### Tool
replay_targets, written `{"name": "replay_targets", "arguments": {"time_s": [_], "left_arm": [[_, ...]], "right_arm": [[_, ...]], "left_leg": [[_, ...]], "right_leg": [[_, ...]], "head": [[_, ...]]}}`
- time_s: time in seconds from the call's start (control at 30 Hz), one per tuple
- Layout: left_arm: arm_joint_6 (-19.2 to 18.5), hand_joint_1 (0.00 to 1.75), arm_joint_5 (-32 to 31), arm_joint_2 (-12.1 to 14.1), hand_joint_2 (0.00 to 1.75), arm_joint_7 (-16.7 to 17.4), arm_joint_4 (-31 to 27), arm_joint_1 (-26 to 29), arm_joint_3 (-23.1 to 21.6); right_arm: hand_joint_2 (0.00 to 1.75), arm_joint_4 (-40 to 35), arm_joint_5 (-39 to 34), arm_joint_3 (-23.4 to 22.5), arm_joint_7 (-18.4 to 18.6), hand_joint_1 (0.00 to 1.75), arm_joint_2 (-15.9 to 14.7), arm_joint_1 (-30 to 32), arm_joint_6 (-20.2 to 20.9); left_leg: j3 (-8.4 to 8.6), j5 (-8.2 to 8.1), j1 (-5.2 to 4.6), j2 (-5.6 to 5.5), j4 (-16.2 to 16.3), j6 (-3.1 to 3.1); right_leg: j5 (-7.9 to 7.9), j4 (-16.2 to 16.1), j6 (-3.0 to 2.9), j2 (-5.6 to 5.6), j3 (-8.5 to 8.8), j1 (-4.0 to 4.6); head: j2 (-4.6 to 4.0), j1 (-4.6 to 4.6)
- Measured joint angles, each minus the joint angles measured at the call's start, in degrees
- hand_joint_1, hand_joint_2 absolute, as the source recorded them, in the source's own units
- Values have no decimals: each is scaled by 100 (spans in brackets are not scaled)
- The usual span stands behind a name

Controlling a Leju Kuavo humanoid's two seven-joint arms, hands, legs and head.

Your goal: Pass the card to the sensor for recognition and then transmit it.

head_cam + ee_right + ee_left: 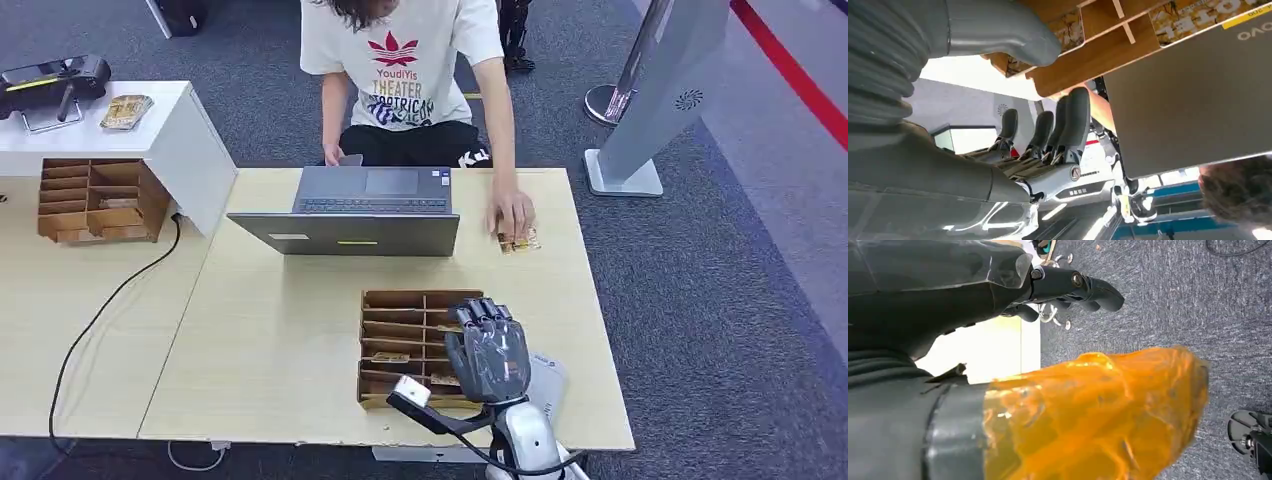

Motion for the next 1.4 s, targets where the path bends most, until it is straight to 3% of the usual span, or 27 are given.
{"name": "replay_targets", "arguments": {"time_s": [0.53, 0.67, 0.73, 0.9, 1.0, 1.4], "left_arm": [[0, 0, -9, 2, 0, 0, 0, 0, 2], [-4, 0, -9, 2, 0, 2, 0, 0, 0], [-9, 0, -9, 2, 0, 2, 0, 0, 0], [-11, 0, 2, 2, 0, 2, 0, 0, 2], [-11, 0, 7, 2, 0, 2, 0, 0, 2], [-11, 0, 42, 4, 0, 2, 0, 0, 55]], "right_arm": [[175, 247, -41, -2, 33, 99, 0, -89, 68], [175, 293, -42, -2, 39, 112, 0, -106, 68], [175, 311, -42, -2, 42, 136, 0, -116, 68], [175, 343, -42, -2, 44, 136, 0, -130, 79], [175, 361, -42, -2, 50, 173, 0, -145, 79], [175, 404, -50, -4, 50, 175, 0, -191, 112]], "left_leg": [[0, 0, 0, 0, 0, 0], [0, 0, 0, 0, 0, 0], [0, 0, 0, 0, 0, 0], [0, 0, 0, 0, 0, 0], [0, 0, 0, 0, 0, 0], [2, 0, 0, 0, 0, 0]], "right_leg": [[0, 0, 0, 0, 0, 0], [0, 0, 0, 0, 0, 0], [0, 0, 0, 0, 0, 0], [0, 0, 0, 0, 0, 0], [0, 0, 0, 0, 0, 0], [0, 0, 0, 1, 0, 0]], "head": [[0, 0], [0, 0], [0, 0], [0, 0], [0, 0], [0, 0]]}}
